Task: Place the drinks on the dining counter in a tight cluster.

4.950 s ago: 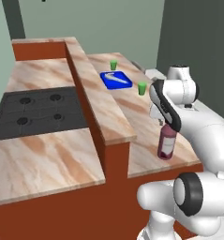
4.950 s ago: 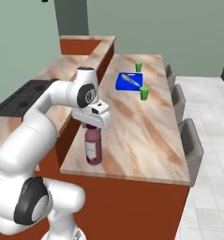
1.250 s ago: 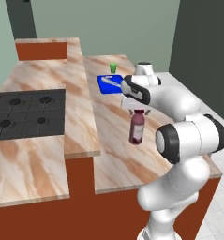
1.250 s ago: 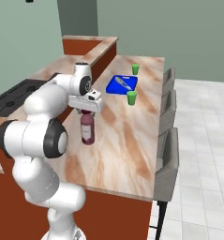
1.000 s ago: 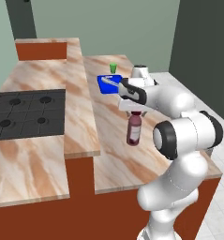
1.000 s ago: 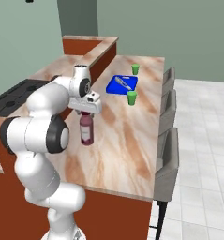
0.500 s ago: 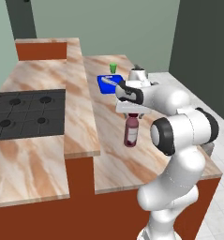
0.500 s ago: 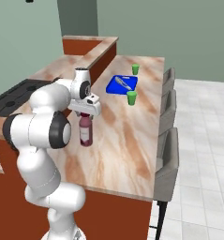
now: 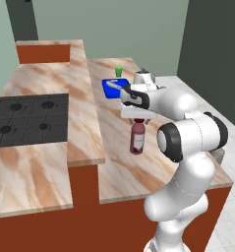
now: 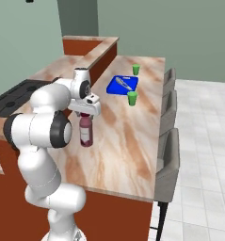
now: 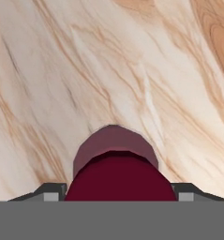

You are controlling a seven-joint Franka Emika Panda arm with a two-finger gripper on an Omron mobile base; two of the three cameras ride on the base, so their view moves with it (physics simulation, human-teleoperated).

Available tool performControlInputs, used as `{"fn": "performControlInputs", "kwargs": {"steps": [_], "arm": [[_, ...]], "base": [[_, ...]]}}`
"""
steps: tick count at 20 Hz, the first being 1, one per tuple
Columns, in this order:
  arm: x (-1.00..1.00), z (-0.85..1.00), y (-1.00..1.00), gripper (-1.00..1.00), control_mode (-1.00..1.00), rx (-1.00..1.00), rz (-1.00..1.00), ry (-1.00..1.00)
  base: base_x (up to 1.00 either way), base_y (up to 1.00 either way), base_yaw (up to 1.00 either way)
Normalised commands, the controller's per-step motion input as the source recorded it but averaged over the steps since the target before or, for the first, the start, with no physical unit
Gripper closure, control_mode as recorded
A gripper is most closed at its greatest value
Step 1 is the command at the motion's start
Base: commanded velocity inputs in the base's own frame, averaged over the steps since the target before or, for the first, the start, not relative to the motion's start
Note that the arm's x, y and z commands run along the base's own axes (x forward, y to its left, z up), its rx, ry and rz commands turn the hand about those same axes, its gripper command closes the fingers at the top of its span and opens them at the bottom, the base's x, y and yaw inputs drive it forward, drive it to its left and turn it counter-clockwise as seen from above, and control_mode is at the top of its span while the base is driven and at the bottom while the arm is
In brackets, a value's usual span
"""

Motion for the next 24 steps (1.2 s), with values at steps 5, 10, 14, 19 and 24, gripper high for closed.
{"fn": "performControlInputs", "kwargs": {"steps": [5,10,14,19,24], "arm": [[-0.16,-0.06,0.0,-1.0,-1.0,0.0,0.0,0.0],[-0.1,0.0,0.01,-1.0,-1.0,0.0,0.0,0.0],[-0.14,0.03,0.01,-1.0,-1.0,0.0,0.0,-0.02],[-0.18,0.09,0.02,-1.0,-1.0,0.0,0.0,-0.02],[-0.39,0.06,0.04,-1.0,-1.0,0.0,0.0,-0.01]], "base": [[0.0,0.0,0.0],[0.0,0.0,0.0],[0.0,0.0,0.0],[0.0,0.0,0.0],[0.0,0.0,0.0]]}}
